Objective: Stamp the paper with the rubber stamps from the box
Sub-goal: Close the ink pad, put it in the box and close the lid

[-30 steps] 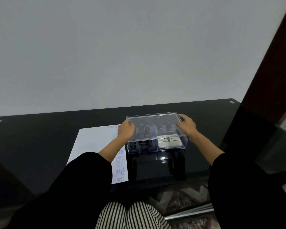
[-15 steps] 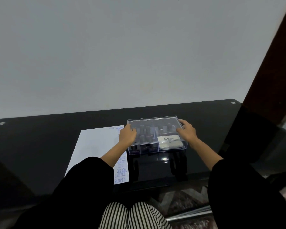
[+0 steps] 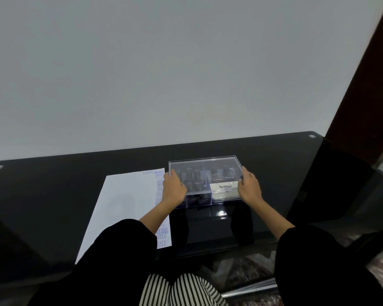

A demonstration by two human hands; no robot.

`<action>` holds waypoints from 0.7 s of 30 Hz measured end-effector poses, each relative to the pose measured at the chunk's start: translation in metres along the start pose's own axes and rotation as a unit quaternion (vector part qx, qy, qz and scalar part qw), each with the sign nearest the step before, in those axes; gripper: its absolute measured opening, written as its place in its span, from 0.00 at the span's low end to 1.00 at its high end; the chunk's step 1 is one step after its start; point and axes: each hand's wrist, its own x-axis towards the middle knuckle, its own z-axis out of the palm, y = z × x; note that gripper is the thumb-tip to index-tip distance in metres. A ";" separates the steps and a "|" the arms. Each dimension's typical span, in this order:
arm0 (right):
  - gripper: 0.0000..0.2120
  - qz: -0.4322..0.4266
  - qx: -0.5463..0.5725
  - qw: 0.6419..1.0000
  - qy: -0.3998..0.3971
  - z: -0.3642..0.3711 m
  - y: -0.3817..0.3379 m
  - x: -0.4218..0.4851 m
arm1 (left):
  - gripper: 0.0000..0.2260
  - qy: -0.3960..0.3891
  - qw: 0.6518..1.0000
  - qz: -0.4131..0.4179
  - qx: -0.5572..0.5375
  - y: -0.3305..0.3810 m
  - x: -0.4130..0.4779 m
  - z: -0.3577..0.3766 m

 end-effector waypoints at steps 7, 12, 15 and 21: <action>0.24 0.014 -0.028 0.999 -0.019 0.002 0.004 0.003 | 0.25 0.000 1.000 -0.002 0.013 -0.004 0.000 0.007; 0.23 0.005 -0.032 0.999 -0.022 0.003 0.005 0.006 | 0.23 -0.004 1.000 -0.002 0.030 -0.007 0.001 0.009; 0.24 -0.001 -0.041 0.999 -0.030 0.004 0.005 0.008 | 0.24 -0.003 1.000 -0.003 0.023 -0.009 0.006 0.012; 0.23 -0.010 -0.041 0.999 -0.031 0.008 0.003 0.019 | 0.26 0.013 0.999 0.000 0.030 -0.011 0.013 0.015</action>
